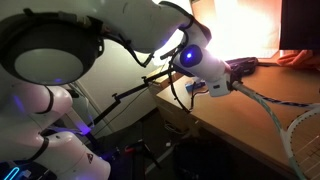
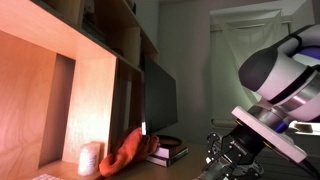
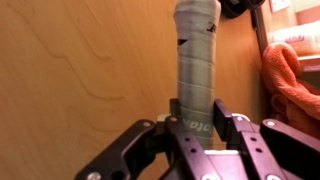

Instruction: Move the racket to the right side of the desk

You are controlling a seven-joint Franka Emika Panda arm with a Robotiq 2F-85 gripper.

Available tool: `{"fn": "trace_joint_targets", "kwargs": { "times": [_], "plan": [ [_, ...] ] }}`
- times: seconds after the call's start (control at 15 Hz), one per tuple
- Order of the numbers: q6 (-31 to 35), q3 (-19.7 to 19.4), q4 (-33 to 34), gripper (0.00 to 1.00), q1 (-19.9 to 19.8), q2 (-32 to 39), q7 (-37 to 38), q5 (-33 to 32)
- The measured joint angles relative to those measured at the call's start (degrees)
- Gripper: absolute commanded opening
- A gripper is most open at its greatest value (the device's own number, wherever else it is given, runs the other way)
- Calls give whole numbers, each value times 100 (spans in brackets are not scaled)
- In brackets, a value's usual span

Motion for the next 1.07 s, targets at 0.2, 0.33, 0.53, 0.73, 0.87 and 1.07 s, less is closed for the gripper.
{"fn": "trace_joint_targets", "kwargs": {
  "times": [0.2, 0.33, 0.53, 0.73, 0.87, 1.07],
  "plan": [
    [0, -103, -168, 11, -13, -18, -107, -174],
    [-1, -285, -395, 11, 115, -100, -361, -148],
    [-80, -872, -759, 11, 605, -428, -709, 77],
    [-366, -1623, -975, 11, 1318, -1012, -834, 431],
    [-619, -2221, -1164, 11, 1843, -1365, -846, 478],
    [-914, -2996, -1390, 11, 2423, -1710, -840, 442]
  ]
}}
